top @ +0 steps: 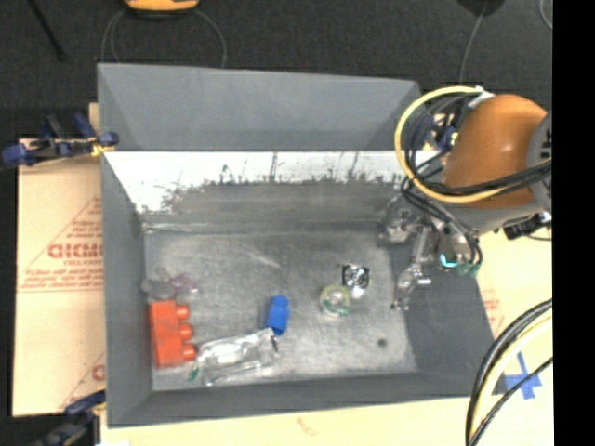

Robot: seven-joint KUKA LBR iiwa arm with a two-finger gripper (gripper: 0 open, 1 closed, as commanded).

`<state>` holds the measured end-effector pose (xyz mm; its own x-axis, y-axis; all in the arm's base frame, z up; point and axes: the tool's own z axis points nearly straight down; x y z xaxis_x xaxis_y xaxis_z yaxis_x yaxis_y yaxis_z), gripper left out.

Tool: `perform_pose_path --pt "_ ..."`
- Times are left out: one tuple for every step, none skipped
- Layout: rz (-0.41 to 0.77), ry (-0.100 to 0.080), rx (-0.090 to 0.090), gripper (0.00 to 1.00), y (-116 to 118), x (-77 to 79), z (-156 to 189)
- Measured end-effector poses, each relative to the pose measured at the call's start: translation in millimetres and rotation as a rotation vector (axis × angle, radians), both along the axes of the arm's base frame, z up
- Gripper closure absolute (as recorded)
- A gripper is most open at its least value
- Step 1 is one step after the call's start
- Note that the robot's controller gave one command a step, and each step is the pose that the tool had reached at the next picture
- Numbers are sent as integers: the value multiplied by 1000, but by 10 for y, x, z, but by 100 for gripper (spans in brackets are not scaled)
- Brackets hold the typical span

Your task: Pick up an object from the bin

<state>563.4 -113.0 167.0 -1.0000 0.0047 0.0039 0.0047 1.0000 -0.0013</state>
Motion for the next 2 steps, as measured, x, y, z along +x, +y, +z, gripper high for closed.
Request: perform_pose_path --pt "-105 -13 1 0 474 160 -944" --pt "-103 -19 -2 100 453 179 -900"
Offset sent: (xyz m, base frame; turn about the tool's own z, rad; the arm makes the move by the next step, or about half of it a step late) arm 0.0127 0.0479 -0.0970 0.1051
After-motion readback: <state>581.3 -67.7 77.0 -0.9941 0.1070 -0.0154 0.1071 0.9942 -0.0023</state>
